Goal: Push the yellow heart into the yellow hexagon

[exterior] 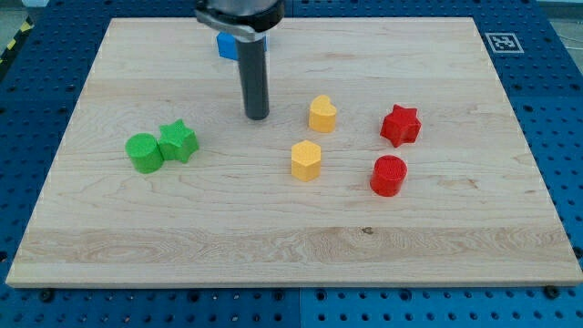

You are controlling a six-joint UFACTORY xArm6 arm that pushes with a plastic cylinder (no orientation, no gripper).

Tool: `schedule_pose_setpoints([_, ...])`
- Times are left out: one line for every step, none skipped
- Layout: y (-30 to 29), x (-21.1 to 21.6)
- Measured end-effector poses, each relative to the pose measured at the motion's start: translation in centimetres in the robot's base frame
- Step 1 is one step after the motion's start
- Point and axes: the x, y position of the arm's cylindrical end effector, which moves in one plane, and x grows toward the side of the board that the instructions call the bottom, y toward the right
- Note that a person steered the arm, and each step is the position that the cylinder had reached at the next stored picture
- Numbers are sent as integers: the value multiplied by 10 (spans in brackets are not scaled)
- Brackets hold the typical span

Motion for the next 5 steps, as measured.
schedule_pose_setpoints([23,-17])
schedule_pose_setpoints([43,-24])
schedule_pose_setpoints([67,-24])
schedule_pose_setpoints([72,-22])
schedule_pose_setpoints([72,-12])
